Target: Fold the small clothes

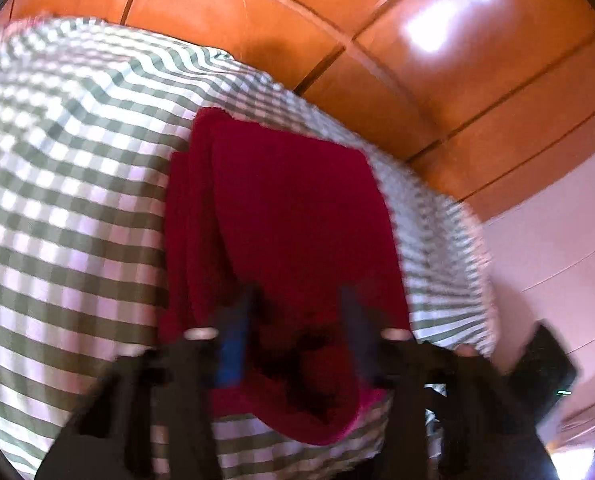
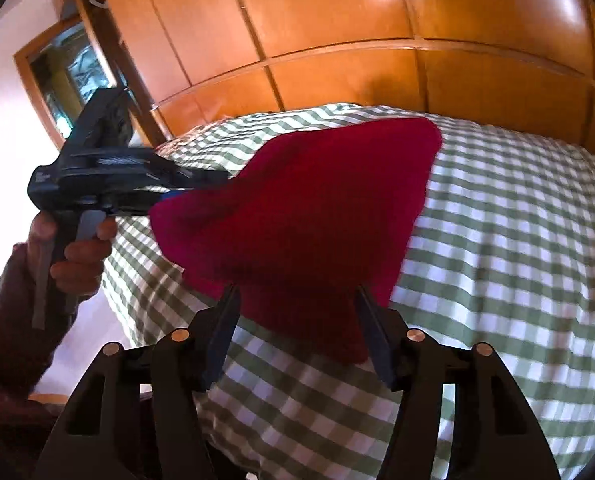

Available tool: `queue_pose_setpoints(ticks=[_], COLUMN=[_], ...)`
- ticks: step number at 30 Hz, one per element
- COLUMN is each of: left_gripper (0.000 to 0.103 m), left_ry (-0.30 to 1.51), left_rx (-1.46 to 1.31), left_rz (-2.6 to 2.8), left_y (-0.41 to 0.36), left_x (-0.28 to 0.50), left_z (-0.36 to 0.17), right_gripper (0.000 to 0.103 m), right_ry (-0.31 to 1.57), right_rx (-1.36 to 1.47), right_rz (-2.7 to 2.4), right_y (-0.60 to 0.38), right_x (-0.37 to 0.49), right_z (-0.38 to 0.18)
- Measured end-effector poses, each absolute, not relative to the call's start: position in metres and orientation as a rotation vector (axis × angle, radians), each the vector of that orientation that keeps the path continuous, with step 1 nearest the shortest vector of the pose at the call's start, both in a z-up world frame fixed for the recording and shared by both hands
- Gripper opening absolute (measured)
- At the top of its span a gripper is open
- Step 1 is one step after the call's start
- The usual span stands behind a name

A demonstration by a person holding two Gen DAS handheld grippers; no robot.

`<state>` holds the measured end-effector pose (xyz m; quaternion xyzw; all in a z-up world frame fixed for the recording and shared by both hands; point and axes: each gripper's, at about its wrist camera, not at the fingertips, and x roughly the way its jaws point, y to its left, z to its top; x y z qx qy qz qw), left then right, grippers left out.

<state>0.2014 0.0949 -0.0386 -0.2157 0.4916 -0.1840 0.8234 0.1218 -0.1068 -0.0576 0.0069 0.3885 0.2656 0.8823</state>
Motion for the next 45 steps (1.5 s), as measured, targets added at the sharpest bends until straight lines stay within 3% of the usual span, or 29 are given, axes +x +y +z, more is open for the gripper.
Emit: queue_pose_setpoints(ticks=[3,9,13,20,30,45], left_gripper=[0.009,0.003,0.003,0.025,0.025,0.029], left_ry=[1.012,1.005,0.963,0.867,0.803,0.867], left_rx=[-0.391,-0.362,-0.359,-0.268,-0.196,-0.152], left_rz=[-0.350,-0.199,-0.149,-0.033,-0.063,-0.055], left_y=[0.096,0.130,0.128,0.122,0.088,0.081], left_x=[0.195,0.181,0.169,0.163,0.184,0.189], left_z=[-0.032,-0.060,-0.074,-0.042,-0.025,-0.071], right_gripper=[0.057,0.057,0.057,0.062,0.062,0.060], right_ry=[0.811,0.888,0.863,0.924,0.808,0.968], right_rx=[-0.033,-0.034,-0.140,-0.071,0.089,-0.155], right_rz=[0.555,0.576,0.524,0.621,0.449,0.357], right_y=[-0.090,-0.074,-0.057,-0.075,-0.121,-0.078], right_x=[0.126,0.123,0.118,0.123,0.198,0.299], right_z=[-0.065,-0.097,-0.115,-0.086,-0.027,-0.082])
